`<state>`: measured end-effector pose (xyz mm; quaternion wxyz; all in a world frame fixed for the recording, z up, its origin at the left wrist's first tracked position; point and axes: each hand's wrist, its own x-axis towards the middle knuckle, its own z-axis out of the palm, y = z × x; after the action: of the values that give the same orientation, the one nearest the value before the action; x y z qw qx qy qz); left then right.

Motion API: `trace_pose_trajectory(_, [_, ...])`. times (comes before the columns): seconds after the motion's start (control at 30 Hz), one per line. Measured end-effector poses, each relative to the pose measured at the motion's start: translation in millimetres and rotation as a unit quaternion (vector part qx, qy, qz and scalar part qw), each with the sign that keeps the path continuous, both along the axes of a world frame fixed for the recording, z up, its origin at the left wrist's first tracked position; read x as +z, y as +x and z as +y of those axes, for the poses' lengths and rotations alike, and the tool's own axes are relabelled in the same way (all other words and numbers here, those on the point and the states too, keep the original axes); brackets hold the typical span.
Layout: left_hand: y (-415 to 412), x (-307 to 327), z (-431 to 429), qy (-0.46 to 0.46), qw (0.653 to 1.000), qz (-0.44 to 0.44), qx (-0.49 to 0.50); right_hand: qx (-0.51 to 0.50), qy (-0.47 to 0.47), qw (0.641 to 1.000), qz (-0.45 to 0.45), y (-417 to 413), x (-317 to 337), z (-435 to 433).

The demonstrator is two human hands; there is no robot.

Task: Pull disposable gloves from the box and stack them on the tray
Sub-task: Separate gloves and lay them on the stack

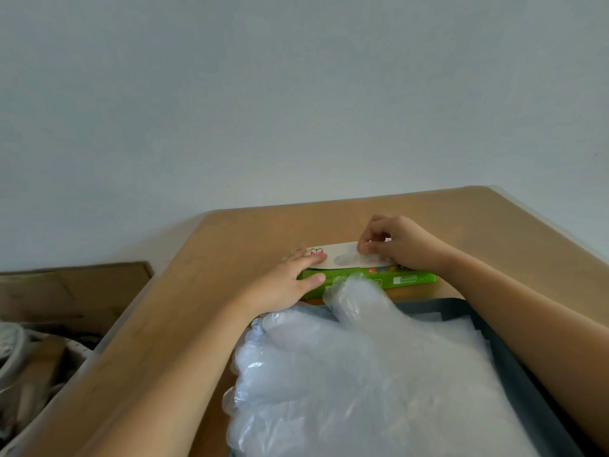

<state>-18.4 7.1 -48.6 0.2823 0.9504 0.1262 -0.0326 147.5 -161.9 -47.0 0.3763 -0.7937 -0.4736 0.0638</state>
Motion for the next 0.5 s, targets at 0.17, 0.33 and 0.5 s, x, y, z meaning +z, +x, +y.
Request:
trace_pose_trajectory(0.17, [0, 2, 0, 0.007, 1.0, 0.006, -0.002, -0.078, 0.102, 0.976, 0.179, 6, -2, 0])
trace_pose_trajectory(0.33, [1, 1, 1, 0.007, 1.0, 0.007, -0.005, -0.125, 0.286, 0.859, 0.407, 13, 2, 0])
trace_pose_trajectory(0.5, [3, -3, 4, 0.009, 1.0, 0.007, 0.0, -0.197, 0.223, 0.875, 0.383, 4, 9, 4])
